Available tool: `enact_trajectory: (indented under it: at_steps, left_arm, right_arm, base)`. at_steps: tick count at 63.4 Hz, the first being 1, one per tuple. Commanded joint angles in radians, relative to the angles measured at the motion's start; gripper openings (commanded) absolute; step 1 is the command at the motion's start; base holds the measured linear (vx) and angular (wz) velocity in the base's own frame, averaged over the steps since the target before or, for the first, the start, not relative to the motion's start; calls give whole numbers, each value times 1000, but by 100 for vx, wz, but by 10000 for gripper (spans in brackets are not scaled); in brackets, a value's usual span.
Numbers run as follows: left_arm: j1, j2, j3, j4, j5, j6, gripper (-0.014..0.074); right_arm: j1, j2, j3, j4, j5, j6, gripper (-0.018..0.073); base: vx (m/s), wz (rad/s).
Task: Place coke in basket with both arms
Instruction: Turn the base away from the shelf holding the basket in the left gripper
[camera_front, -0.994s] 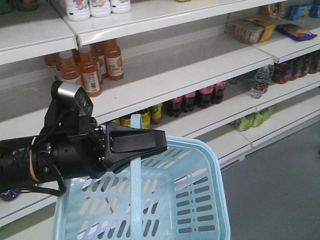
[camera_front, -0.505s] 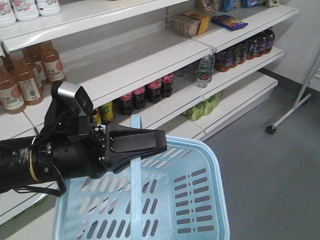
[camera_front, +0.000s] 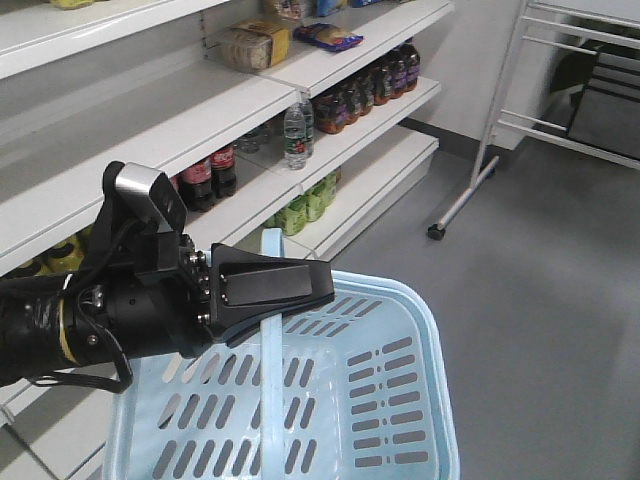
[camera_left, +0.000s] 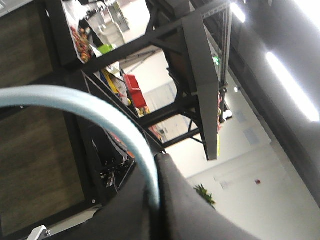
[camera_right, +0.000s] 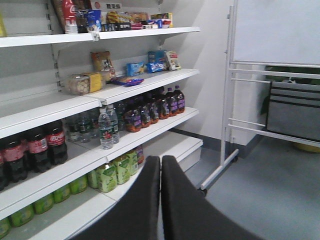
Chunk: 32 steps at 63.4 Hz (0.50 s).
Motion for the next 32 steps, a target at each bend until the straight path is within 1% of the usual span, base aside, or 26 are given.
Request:
enact_trajectory:
  at_steps: [1, 32]
  left_arm:
    - [-5, -31, -30, -77, -218, 0, -8]
    - [-5, -31, -30, -77, -218, 0, -8]
  right_arm:
    - [-7, -15, 15, -6, -69, -6, -5]
    - [-7, -15, 15, -6, -70, -6, -5]
  base:
    - [0, -40]
    - [1, -37]
